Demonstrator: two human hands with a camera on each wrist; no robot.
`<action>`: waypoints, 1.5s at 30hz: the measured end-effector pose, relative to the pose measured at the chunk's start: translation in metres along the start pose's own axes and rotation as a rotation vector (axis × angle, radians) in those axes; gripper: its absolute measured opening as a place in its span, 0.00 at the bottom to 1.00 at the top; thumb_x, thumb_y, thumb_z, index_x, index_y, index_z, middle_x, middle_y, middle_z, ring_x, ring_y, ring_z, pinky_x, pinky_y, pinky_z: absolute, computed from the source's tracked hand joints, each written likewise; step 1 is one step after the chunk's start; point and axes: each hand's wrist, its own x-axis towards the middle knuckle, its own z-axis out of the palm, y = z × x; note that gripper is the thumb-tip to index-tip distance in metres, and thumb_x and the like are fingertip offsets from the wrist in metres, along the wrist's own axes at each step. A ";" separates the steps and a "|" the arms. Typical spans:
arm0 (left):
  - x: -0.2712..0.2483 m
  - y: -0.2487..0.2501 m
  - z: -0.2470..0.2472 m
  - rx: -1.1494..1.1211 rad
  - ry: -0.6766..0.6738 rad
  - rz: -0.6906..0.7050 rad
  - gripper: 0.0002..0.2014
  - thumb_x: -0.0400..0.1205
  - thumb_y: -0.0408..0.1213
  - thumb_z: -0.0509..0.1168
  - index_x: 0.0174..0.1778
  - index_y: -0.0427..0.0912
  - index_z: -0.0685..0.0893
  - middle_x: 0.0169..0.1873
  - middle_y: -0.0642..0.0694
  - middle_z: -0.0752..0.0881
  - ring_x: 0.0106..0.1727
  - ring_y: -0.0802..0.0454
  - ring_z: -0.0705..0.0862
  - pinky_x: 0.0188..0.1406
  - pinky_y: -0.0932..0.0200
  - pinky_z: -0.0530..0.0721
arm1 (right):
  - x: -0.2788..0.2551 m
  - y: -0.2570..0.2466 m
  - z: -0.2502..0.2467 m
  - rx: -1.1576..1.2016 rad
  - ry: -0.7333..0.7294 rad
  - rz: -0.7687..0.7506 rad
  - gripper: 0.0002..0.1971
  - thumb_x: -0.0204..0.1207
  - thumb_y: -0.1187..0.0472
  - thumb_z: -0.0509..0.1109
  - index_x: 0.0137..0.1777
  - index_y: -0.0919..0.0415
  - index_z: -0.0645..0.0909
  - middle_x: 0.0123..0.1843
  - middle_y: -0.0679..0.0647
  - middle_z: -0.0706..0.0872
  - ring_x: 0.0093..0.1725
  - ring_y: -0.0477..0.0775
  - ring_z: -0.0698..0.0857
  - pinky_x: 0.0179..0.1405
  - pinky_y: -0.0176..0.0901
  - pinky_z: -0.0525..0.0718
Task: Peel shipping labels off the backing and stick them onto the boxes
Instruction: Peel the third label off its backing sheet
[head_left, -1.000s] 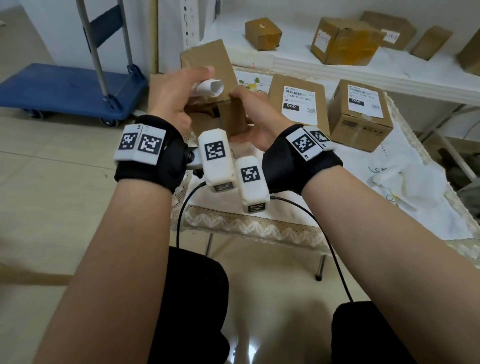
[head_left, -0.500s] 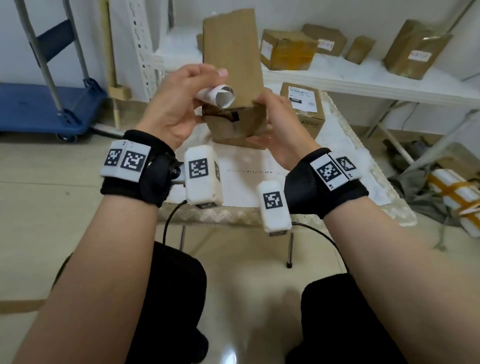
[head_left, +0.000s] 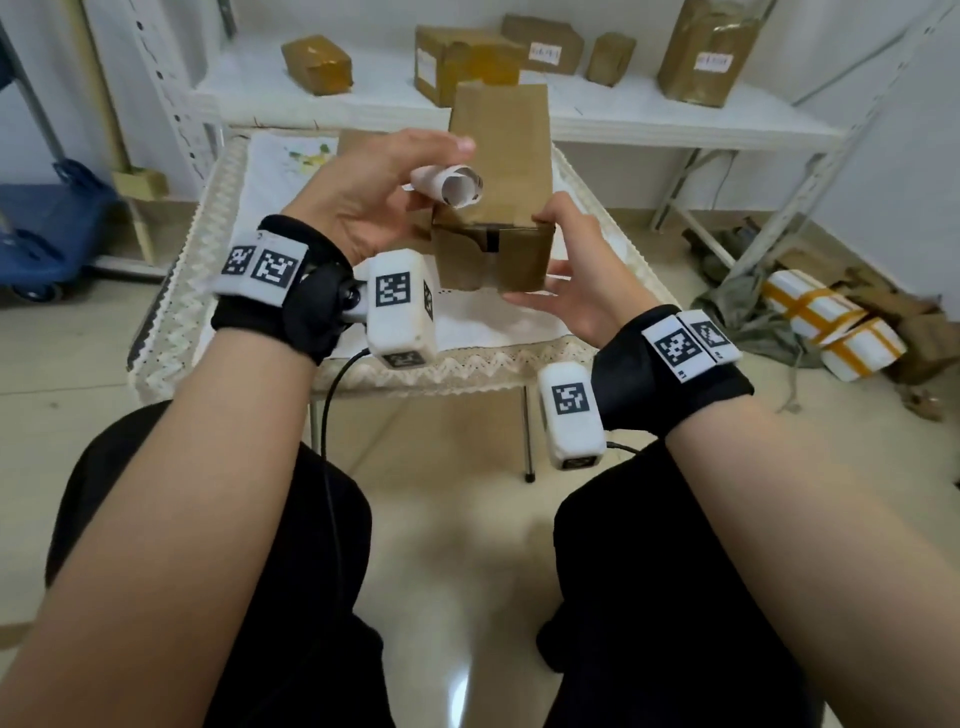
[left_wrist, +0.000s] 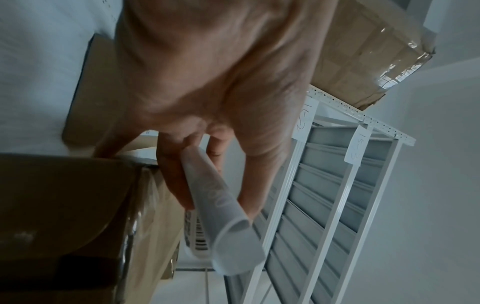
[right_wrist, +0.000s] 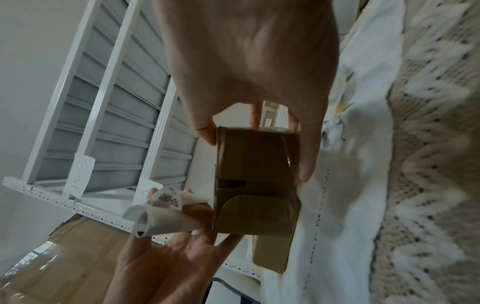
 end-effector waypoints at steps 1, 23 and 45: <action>-0.002 0.000 0.000 0.022 -0.008 -0.003 0.17 0.65 0.44 0.84 0.46 0.48 0.88 0.50 0.43 0.86 0.49 0.47 0.85 0.65 0.39 0.86 | -0.004 0.002 -0.002 0.013 -0.003 0.006 0.23 0.81 0.52 0.68 0.75 0.55 0.70 0.67 0.64 0.81 0.53 0.63 0.89 0.57 0.63 0.92; -0.024 -0.017 0.013 0.047 -0.081 0.054 0.08 0.78 0.38 0.76 0.50 0.51 0.86 0.41 0.54 0.88 0.46 0.54 0.88 0.63 0.46 0.85 | -0.050 0.040 -0.024 0.022 0.038 0.095 0.15 0.81 0.51 0.66 0.62 0.57 0.73 0.48 0.60 0.83 0.44 0.59 0.87 0.56 0.64 0.93; 0.017 -0.030 0.018 -0.035 -0.069 0.273 0.20 0.82 0.32 0.71 0.69 0.44 0.79 0.54 0.50 0.81 0.51 0.54 0.84 0.52 0.57 0.84 | 0.026 -0.043 -0.003 -0.228 -0.113 -0.204 0.15 0.87 0.53 0.66 0.60 0.66 0.83 0.42 0.57 0.90 0.39 0.53 0.89 0.42 0.45 0.91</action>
